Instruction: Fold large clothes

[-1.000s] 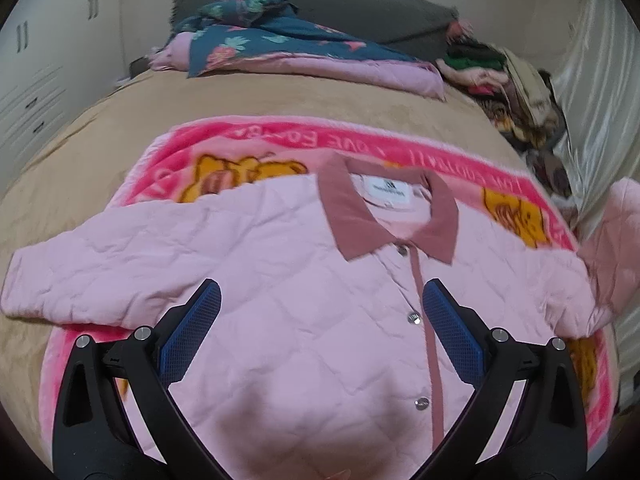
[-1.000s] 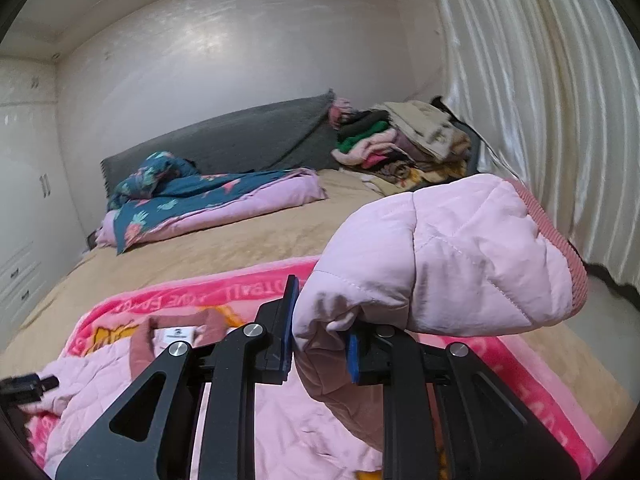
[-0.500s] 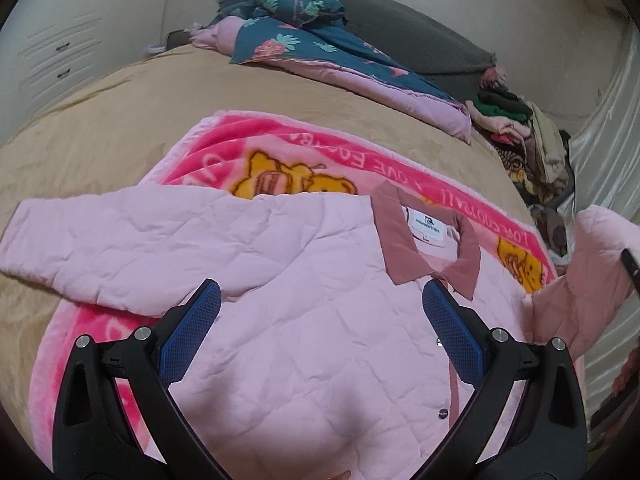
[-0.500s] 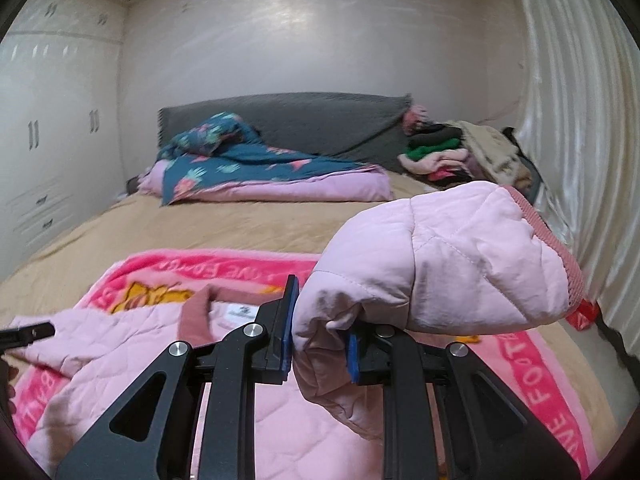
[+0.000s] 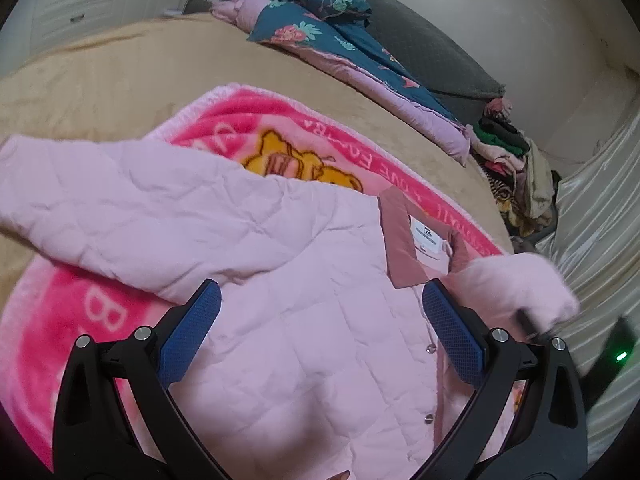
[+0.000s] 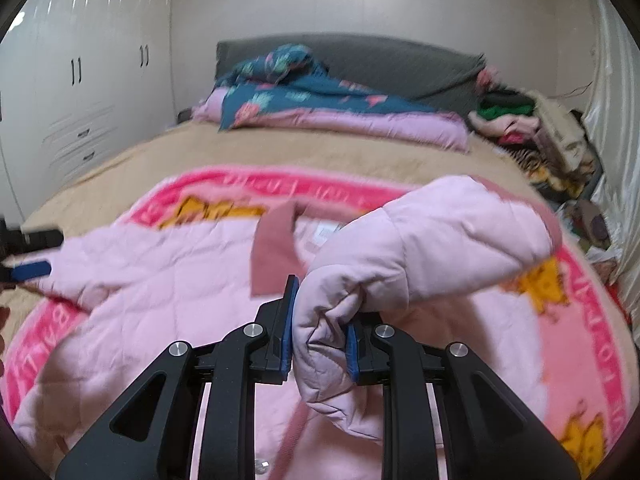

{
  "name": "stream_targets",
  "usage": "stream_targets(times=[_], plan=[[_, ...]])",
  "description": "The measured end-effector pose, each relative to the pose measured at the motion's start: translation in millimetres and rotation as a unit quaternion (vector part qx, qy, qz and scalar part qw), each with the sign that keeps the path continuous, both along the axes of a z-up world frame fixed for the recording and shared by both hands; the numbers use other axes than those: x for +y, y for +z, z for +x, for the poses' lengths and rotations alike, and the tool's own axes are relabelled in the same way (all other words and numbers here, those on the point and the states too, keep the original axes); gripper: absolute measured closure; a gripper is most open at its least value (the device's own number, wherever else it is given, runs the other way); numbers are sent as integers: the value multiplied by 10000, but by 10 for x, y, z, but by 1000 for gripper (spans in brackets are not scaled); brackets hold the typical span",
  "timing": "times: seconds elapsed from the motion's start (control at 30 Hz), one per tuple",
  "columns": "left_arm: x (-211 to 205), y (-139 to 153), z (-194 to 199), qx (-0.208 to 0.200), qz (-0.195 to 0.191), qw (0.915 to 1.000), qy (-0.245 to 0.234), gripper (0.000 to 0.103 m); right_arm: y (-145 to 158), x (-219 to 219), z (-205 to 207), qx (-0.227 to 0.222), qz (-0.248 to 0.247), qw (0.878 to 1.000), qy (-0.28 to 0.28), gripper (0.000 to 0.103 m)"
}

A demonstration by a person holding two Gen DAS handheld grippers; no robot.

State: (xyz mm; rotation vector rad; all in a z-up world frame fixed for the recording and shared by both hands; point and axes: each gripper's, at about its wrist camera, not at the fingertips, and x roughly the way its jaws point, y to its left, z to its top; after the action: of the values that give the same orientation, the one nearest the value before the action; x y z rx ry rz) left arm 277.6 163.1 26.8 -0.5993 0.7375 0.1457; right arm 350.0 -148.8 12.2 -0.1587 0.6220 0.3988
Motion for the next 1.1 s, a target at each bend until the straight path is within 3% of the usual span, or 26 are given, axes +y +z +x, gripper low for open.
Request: stream_targets(times=[0.27,0.47,0.63,0.73,0.8,0.87,0.93,0.97,1.0,1.1], plan=[[60,-230,17,-90,-625,9979,-167,8,-556,571,-199,126,-964,9929,686,83],[101,-387,38,-179,-1241,9917,-302,8,-735,746,-275,341,-1125,9878,1023,80],[42,-599,126,-165,-2019,9776,-571,8,-801,833,-325,437,-1252,9842,1172,74],[-99,-724,215,81,-1964,9779,-716,8,-768,786,-338,672,-975,9848,1273,56],[-212,-835,285,226,-2143,9725,-884,10,-711,719,-375,775,-712,9848,1385,27],[-333,-912,348,390,-2115,9717,-981,10,-637,613,-449,781,-599,9851,1409,26],[-418,-916,389,453,-1896,9756,-1007,16,-576,455,-495,872,-408,9859,1367,26],[-488,-901,405,541,-1612,9804,-999,30,-546,334,-517,939,-245,9867,1306,24],[-533,-887,419,600,-1342,9842,-982,51,-527,211,-530,1013,-118,9874,1213,23],[-707,-812,437,597,-470,9912,-1084,76,-497,-121,-534,1155,80,9890,925,23]])
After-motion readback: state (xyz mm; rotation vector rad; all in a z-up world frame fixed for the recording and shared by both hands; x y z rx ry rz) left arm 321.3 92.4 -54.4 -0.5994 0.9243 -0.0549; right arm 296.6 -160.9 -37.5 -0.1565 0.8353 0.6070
